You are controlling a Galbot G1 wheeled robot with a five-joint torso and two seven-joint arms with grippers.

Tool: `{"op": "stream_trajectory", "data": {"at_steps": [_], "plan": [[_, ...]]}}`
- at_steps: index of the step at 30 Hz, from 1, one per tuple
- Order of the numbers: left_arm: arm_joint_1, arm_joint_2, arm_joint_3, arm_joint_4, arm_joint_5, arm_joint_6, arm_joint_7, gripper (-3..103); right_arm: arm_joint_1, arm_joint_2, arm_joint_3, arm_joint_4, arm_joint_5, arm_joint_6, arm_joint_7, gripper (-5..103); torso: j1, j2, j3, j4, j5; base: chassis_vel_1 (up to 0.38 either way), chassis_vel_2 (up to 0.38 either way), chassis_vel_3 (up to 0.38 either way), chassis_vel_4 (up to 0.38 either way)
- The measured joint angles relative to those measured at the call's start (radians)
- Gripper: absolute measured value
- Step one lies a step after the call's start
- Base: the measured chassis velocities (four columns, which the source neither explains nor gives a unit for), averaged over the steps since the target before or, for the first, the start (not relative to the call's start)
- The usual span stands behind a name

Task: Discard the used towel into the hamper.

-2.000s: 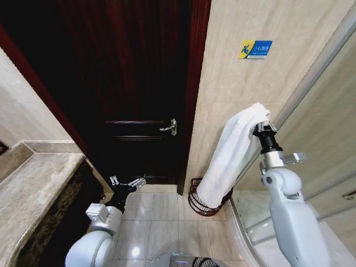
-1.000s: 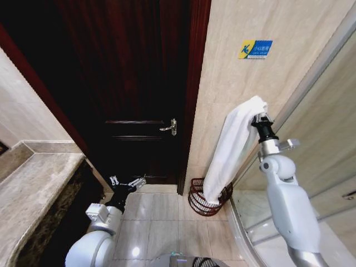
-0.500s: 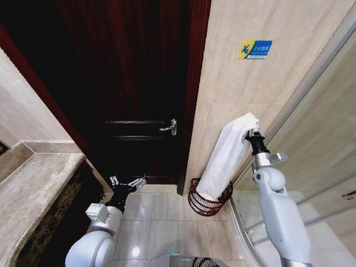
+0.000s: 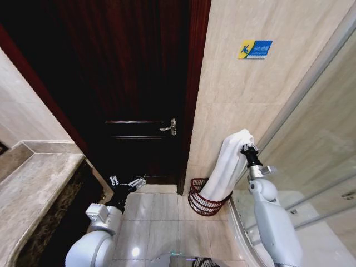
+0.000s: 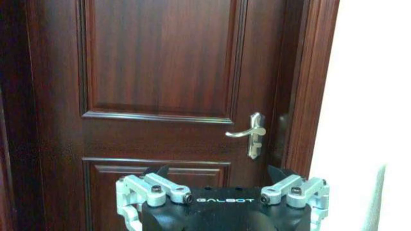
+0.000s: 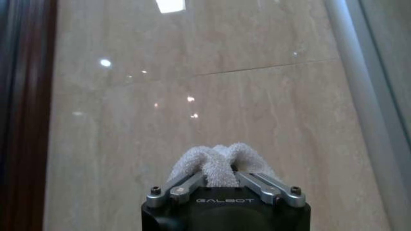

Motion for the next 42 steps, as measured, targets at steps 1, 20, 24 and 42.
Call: {"op": "stream_trajectory", "data": {"at_steps": [1,20,24,42], "plan": [[0.0,0.0,0.0,0.0,0.0,0.0,0.0,100,-0.01,0.011,-0.005,-0.004,-0.012,0.021,-0.001,5,0.0,0.0,0.0,0.0,0.0,0.0,0.0,0.0,0.0],[0.0,0.0,0.0,0.0,0.0,0.0,0.0,100,-0.081,0.12,0.032,-0.141,-0.2,0.276,0.047,5,0.0,0.0,0.0,-0.0001,0.0002,0.0,0.0,0.0,0.0],[0.0,0.0,0.0,0.0,0.0,0.0,0.0,100,-0.092,0.137,0.03,-0.146,-0.234,0.299,0.051,5,0.0,0.0,0.0,0.0,0.0001,0.0,0.0,0.0,0.0],[0.0,0.0,0.0,0.0,0.0,0.0,0.0,100,-0.151,0.167,0.022,-0.149,-0.225,0.299,0.042,5,0.0,0.0,0.0,-0.0001,0.0002,0.0,0.0,0.0,0.0]]}}
